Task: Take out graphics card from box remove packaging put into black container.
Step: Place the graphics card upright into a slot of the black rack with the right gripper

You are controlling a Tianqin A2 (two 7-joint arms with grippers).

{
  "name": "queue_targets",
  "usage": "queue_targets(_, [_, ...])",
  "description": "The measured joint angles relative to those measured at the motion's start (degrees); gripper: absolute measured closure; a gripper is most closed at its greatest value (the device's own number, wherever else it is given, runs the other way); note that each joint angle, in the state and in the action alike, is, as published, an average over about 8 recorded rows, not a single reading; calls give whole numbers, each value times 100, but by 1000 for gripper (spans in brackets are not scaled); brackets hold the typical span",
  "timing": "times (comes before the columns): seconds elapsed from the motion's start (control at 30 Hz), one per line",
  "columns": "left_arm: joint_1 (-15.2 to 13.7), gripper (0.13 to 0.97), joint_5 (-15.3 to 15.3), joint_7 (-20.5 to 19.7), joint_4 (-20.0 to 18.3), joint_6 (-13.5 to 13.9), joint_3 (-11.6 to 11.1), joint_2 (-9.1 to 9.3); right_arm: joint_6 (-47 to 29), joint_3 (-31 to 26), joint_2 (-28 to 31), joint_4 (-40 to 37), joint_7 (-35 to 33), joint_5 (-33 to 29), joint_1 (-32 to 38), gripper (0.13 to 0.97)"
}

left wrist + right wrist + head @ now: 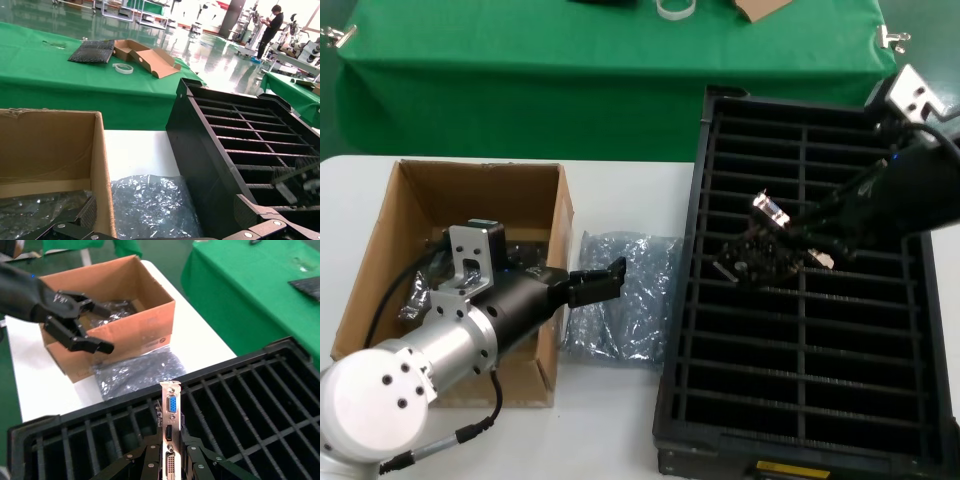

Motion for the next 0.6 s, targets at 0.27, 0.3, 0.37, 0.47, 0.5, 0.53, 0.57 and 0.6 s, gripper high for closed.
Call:
queue_targets(0.27, [-67, 132, 36, 60, 109, -31, -82, 68, 56, -343, -48, -420, -367, 134, 190, 906])
queue_targets(0.3, [-74, 132, 43, 67, 121, -38, -95, 74, 61, -386, -60, -462, -403, 135, 216, 906])
queue_targets(0.37, [-86, 132, 57, 82, 142, -56, -122, 87, 59, -471, -88, -545, -471, 140, 269, 906])
queue_targets(0.47, [-100, 132, 70, 110, 168, -79, -157, 105, 24, -590, -129, -675, -573, 165, 345, 906])
queue_targets(0.5, [-103, 132, 71, 120, 176, -86, -167, 110, 6, -626, -141, -717, -606, 177, 368, 906])
queue_targets(0.53, [-106, 132, 71, 130, 183, -92, -175, 115, -13, -660, -150, -757, -637, 191, 390, 906])
queue_targets(0.57, [-108, 132, 70, 141, 189, -98, -183, 120, -33, -692, -158, -794, -668, 206, 409, 906])
queue_targets(0.6, [-110, 132, 66, 152, 195, -102, -189, 124, -54, -721, -163, -824, -697, 223, 426, 906])
